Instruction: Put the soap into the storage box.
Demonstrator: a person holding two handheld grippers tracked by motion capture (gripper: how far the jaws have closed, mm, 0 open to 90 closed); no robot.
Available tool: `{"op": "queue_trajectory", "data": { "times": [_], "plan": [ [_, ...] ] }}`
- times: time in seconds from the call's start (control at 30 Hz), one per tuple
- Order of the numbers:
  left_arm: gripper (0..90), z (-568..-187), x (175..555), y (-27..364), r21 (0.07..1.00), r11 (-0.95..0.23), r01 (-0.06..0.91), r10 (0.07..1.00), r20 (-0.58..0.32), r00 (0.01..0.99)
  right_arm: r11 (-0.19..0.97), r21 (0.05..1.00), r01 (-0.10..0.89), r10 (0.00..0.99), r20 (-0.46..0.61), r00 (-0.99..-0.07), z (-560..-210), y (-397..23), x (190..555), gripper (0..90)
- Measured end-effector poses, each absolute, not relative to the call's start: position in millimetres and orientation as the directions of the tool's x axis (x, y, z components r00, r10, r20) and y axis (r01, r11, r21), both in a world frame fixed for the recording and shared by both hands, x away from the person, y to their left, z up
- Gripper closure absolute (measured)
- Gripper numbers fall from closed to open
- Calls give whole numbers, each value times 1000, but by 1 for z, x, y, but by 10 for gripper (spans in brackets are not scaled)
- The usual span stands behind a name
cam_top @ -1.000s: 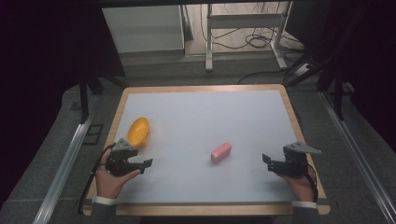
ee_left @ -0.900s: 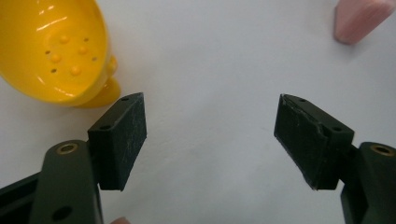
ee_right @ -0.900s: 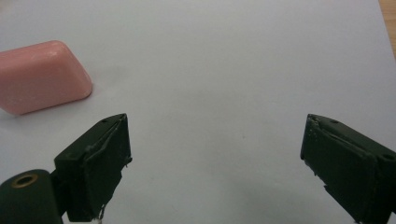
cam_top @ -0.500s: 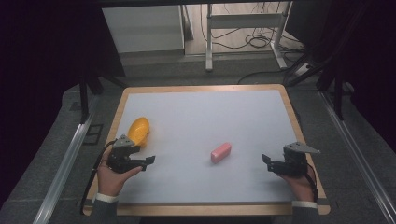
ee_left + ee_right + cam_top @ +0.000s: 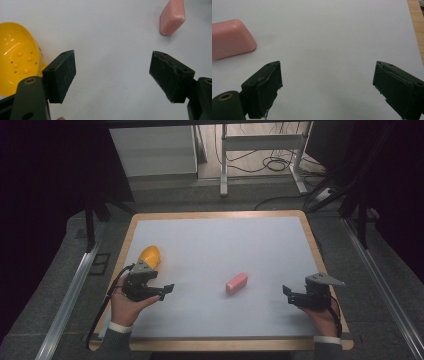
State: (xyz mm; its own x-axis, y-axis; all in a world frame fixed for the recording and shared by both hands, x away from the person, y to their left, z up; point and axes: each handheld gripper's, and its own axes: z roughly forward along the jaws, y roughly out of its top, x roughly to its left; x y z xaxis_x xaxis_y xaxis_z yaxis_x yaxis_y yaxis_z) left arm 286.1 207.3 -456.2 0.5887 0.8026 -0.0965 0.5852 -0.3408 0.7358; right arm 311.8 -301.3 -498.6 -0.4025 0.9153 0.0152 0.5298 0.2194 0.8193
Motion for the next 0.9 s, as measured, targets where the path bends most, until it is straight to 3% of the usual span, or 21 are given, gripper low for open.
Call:
{"op": "queue_trajectory", "data": {
  "times": [0.9],
  "plan": [
    [209, -446, 294, 160, 720, -422, 551, 752, -61, 656, 216, 826, 520, 916, 13, -400, -495, -302, 310, 82]
  ]
}}
